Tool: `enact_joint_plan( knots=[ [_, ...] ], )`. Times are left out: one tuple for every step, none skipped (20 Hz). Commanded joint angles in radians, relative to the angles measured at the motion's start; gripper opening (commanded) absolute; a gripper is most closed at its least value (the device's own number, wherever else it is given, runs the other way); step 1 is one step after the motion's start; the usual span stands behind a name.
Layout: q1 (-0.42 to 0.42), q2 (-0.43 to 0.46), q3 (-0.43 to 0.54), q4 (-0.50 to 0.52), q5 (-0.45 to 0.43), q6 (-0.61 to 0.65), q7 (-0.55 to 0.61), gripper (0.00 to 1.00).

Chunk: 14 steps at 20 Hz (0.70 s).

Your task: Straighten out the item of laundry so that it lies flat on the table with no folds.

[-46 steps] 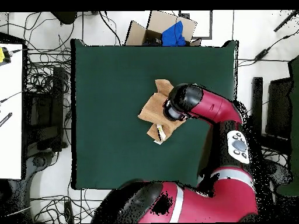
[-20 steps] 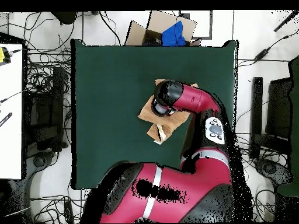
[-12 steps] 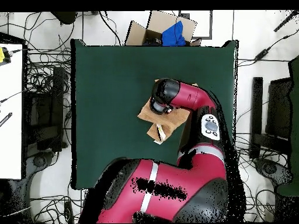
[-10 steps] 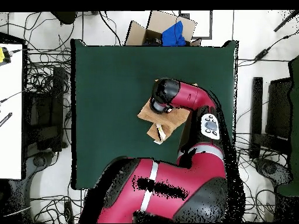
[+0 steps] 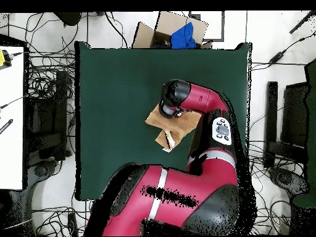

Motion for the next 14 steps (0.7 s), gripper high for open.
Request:
enact_joint_plan(
  knots=[
    [0.025, 0.118, 0.060, -0.110, -0.036, -0.060, 0.048, 1.00],
    [0.027, 0.117, 0.059, -0.120, -0.032, -0.045, 0.055, 1.00],
    [0.029, 0.118, 0.058, -0.133, -0.028, -0.028, 0.063, 1.00],
    [0.033, 0.117, 0.058, -0.144, -0.024, -0.012, 0.069, 1.00],
    [0.036, 0.121, 0.058, -0.161, -0.022, 0.005, 0.074, 1.00],
    [0.038, 0.120, 0.058, -0.167, -0.019, 0.016, 0.080, 1.00],
    [0.041, 0.122, 0.058, -0.180, -0.016, 0.028, 0.086, 1.00],
    [0.046, 0.120, 0.058, -0.186, -0.013, 0.039, 0.096, 1.00],
    [0.051, 0.122, 0.055, -0.200, -0.009, 0.054, 0.107, 1.00],
    [0.057, 0.122, 0.054, -0.212, -0.006, 0.070, 0.114, 1.00],
    [0.063, 0.125, 0.052, -0.226, -0.002, 0.086, 0.125, 1.00],
    [0.069, 0.127, 0.050, -0.236, 0.002, 0.097, 0.136, 1.00],
    [0.075, 0.132, 0.048, -0.250, 0.006, 0.113, 0.146, 1.00],
    [0.080, 0.141, 0.045, -0.272, 0.008, 0.131, 0.153, 1.00]
  ],
)
